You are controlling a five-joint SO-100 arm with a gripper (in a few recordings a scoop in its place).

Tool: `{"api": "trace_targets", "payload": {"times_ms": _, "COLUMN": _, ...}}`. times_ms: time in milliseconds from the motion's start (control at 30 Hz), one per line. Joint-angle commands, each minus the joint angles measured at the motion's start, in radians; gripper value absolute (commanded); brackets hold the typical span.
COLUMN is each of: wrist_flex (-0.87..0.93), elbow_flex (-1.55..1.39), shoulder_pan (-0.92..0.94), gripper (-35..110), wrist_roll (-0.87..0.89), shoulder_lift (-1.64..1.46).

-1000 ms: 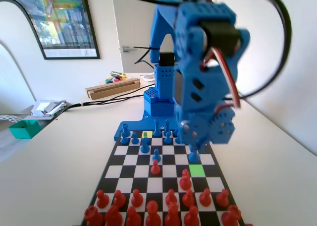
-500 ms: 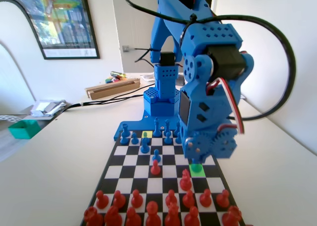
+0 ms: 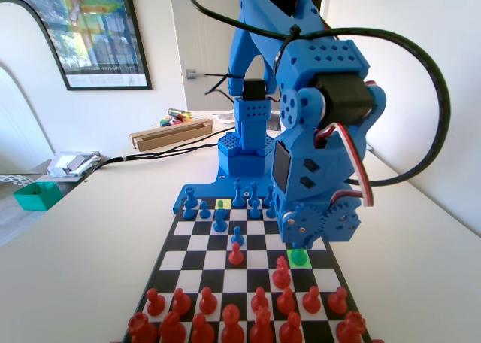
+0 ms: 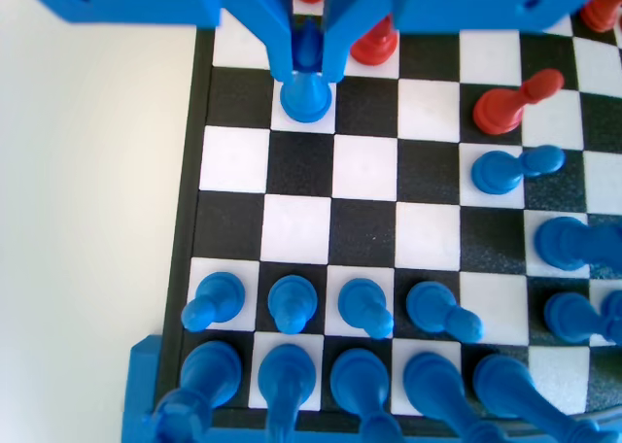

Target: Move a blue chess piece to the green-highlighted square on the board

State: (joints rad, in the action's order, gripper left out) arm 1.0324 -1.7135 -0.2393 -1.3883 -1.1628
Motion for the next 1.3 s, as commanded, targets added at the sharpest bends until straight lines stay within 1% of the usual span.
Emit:
{"api": "trace_targets", "payload": {"times_ms": 0, "wrist_flex": -0.002, "elbow_flex": 0.025, "shoulder_pan": -0.017, "gripper": 9, "wrist_roll": -0.020, "shoulder_lift": -0.048}}
{"api": "trace_targets", "payload": {"times_ms": 267, "wrist_flex": 0.000, "elbow_flex": 0.002, "shoulder_pan": -0.012, "gripper": 12, "wrist_roll": -0.041, "shoulder_lift": -0.104}}
{"api": "trace_targets", "payload": {"times_ms": 467, "wrist_flex": 0.086, "elbow_flex": 0.066, "shoulder_pan": -0.006, "gripper": 12, "wrist_roll": -0.055, "shoulder_lift": -0.187}}
{"api": "trace_targets", "payload": {"times_ms": 733, "wrist_flex": 0.314, "elbow_flex": 0.202, "shoulder_pan": -0.014, "gripper": 12, "wrist_roll": -0.092, "shoulder_lift": -0.380}}
{"api": "trace_targets", "payload": {"times_ms": 1033, "wrist_flex": 0.623, "elbow_flex": 0.282, "shoulder_pan": 0.008, "gripper": 12, "wrist_roll": -0.290, "shoulder_lift": -0.716}}
{"api": "trace_targets", "payload": {"times_ms": 1267, "wrist_flex": 0.801, "elbow_flex": 0.304, "shoulder_pan": 0.058, "gripper": 11, "wrist_roll": -0.344, "shoulder_lift": -0.943}}
